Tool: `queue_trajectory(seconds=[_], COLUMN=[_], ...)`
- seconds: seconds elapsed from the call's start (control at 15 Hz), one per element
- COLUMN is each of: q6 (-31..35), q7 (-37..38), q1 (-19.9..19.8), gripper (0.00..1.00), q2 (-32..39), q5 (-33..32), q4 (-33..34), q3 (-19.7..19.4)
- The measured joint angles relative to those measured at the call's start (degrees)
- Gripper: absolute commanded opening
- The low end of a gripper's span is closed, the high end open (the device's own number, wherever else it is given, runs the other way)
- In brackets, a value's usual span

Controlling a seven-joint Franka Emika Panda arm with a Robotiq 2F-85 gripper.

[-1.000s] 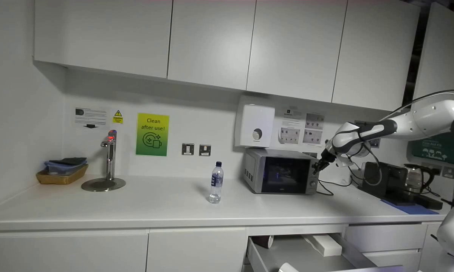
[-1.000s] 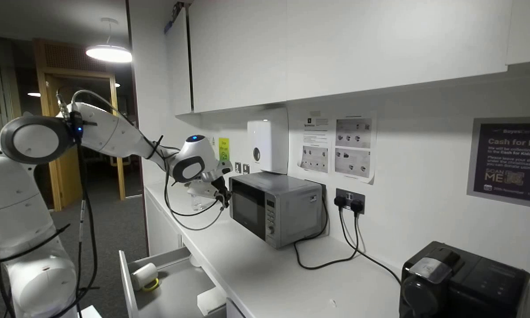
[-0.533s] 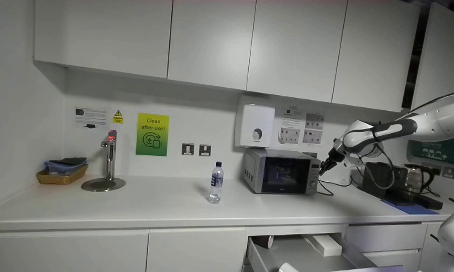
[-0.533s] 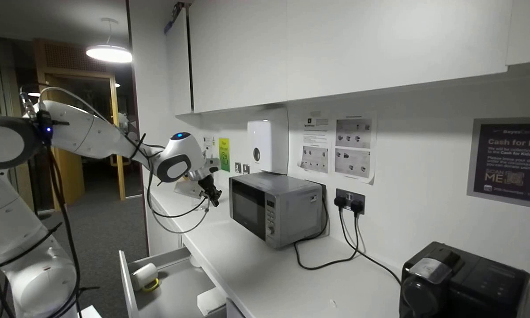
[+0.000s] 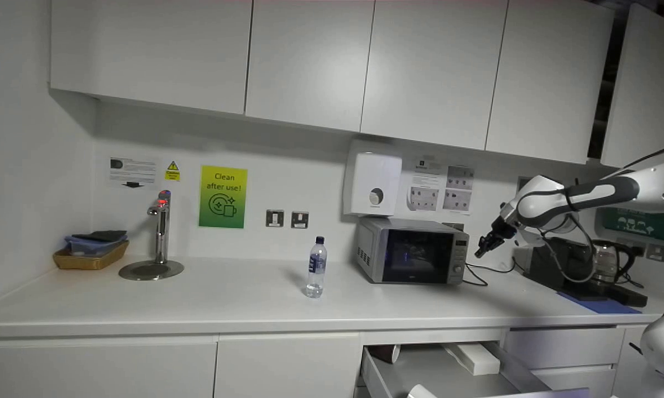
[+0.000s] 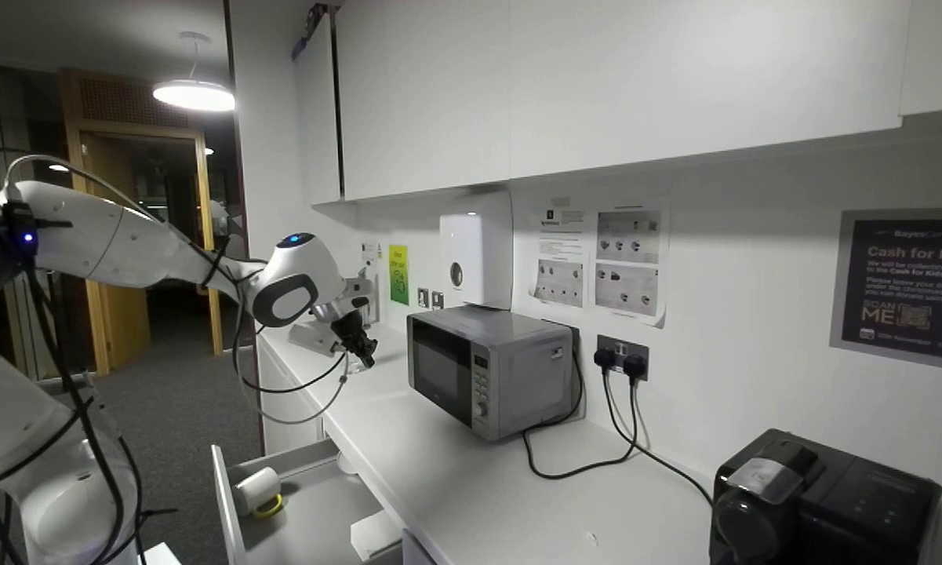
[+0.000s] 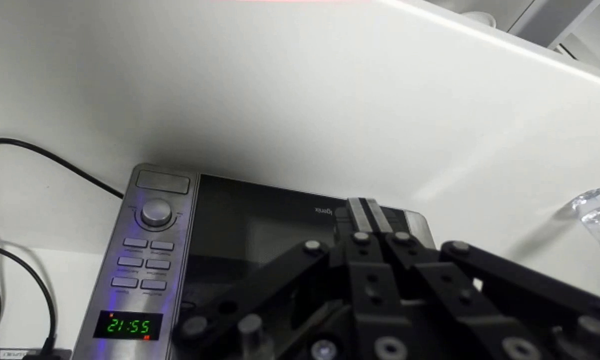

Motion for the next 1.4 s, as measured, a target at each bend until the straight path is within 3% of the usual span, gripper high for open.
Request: queue_trajectory(seconds=[0.4,0.47,0.53,1.13,1.2,1.4], q6=[0.0,0.0,0.0,-0.1,-0.1,-0.1], q7=[1.5,1.8,2.2,4.7,4.7,4.7], q1=[0.0,0.0,0.0,-0.1,-0.1,-0.1], gripper=[0.00,0.08,0.27,0.93,0.99,1.00], q2=[-6.0,-7.0,-7.9,-12.4,-12.5,-12.5], q5=[-0.6,-0.7,-0.8,-1.9,-1.9,-2.1], q4=[-4.3,-4.9,-5.6,-8.4,-8.4,-8.5], q3=[0.0,0.0,0.0,0.0,0.0,0.0])
